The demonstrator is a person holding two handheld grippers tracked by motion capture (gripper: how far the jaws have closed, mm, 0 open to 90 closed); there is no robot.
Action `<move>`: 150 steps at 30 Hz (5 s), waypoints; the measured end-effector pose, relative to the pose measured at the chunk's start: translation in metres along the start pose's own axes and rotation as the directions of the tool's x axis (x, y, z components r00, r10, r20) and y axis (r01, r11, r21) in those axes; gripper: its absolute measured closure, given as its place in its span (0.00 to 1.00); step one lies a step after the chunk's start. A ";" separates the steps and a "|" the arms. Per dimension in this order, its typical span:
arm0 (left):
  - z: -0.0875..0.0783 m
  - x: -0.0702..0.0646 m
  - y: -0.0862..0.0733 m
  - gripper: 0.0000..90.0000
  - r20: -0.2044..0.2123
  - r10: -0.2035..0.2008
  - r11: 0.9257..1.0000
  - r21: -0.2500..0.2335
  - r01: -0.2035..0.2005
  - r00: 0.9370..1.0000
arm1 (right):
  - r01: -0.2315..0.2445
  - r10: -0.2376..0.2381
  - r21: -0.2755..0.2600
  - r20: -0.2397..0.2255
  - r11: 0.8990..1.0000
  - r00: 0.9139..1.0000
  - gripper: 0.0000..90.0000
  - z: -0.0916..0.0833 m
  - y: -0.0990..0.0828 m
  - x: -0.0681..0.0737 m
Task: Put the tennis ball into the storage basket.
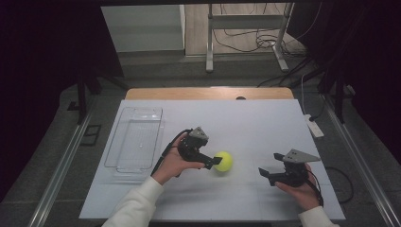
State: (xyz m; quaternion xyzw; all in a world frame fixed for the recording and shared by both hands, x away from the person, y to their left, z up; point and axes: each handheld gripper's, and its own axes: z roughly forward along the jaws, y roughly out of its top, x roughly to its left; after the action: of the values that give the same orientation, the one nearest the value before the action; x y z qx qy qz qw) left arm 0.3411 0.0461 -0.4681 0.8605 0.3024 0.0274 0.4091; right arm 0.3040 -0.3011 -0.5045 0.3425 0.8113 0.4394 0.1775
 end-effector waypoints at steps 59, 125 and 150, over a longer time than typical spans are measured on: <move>0.063 -0.005 -0.001 0.16 0.028 0.020 0.990 0.142 -0.024 0.999 | 0.007 -0.007 0.005 0.004 1.000 1.000 0.15 0.001 -0.001 -0.001; -0.005 0.000 0.003 0.30 -0.091 0.070 0.994 -0.082 -0.077 0.993 | -0.012 0.012 -0.002 -0.004 1.000 1.000 0.15 -0.001 -0.002 -0.001; -0.033 -0.003 0.009 0.30 -0.097 0.051 0.979 -0.190 -0.069 0.994 | -0.009 0.009 0.000 -0.004 1.000 1.000 0.15 -0.001 -0.002 -0.001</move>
State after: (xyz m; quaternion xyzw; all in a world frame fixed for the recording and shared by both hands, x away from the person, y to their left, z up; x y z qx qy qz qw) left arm 0.3330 0.0630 -0.4392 0.8233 0.2908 0.1084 0.4752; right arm 0.3030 -0.3029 -0.5059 0.3451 0.8101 0.4409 0.1739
